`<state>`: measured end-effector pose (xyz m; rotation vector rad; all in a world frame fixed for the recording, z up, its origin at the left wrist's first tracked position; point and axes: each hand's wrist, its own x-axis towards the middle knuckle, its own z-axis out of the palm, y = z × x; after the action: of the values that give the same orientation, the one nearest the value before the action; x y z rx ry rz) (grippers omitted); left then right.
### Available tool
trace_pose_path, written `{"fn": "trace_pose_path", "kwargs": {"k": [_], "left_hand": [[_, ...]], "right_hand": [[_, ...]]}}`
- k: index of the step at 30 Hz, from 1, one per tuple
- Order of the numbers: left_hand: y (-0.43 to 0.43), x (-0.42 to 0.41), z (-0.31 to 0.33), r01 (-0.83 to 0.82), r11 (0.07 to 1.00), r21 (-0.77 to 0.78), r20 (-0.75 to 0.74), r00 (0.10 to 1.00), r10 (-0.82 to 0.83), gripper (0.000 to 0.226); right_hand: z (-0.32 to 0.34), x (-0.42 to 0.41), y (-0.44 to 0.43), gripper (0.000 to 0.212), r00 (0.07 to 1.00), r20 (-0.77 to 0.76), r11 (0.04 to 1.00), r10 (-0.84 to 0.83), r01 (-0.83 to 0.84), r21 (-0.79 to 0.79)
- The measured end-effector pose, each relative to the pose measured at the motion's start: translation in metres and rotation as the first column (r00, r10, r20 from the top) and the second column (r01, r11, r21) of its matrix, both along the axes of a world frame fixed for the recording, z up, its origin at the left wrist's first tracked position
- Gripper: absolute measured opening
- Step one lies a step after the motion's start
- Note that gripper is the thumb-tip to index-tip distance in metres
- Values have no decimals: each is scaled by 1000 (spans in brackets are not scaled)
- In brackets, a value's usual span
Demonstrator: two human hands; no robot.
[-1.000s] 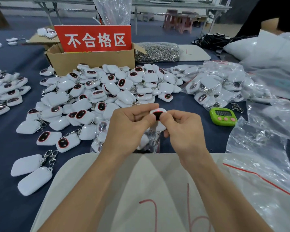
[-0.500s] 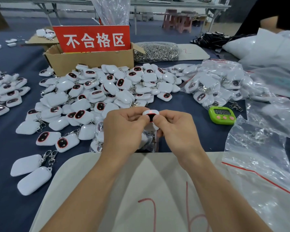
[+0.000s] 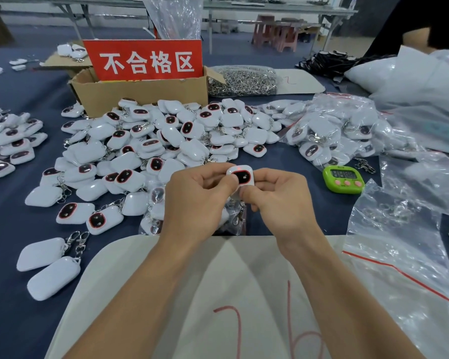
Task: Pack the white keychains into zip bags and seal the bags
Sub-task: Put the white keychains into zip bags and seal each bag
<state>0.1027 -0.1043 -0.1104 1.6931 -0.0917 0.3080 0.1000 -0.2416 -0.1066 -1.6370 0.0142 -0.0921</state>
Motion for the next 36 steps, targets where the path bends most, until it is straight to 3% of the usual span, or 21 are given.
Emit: {"fn": "trace_pose_path", "kwargs": {"k": [5, 10, 15, 18, 22, 26, 28, 33, 35, 36], "left_hand": [[2, 1, -1, -43, 999, 13, 22, 999, 42, 18], [1, -1, -8, -170, 961, 216, 77, 985, 157, 36], [-1, -7, -7, -218, 950, 224, 187, 966, 177, 31], [-1, -5, -9, -226, 947, 227, 203, 962, 180, 40], [2, -2, -8, -171, 967, 189, 163, 976, 141, 31], [6, -2, -4, -23, 983, 184, 150, 989, -5, 56], [4, -4, -4, 17, 984, 180, 146, 988, -44, 61], [3, -2, -9, -39, 987, 156, 102, 995, 23, 13], [4, -1, -11, -101, 981, 167, 154, 985, 75, 39], [5, 1, -11, -118, 978, 170, 173, 981, 89, 41]], "right_hand": [[-2, 2, -1, 17, 990, 69, 992, -122, 124, -31], [-1, 5, -4, 36, 943, 247, 970, -224, 239, -33], [-2, 3, -4, 38, 918, 317, 954, -240, 283, -98], [-3, 4, -4, 35, 918, 321, 954, -233, 279, -106], [-1, 4, -7, 29, 970, 188, 988, -152, 155, 0], [1, 6, -11, 15, 998, -4, 982, -56, 56, 180], [0, 6, -12, 20, 998, -65, 977, -15, 28, 212], [2, 6, -11, 24, 995, -81, 972, 53, -33, 234], [3, 6, -13, 28, 985, -76, 967, 153, -134, 216], [3, 5, -14, 26, 979, -74, 966, 188, -171, 196]]}}
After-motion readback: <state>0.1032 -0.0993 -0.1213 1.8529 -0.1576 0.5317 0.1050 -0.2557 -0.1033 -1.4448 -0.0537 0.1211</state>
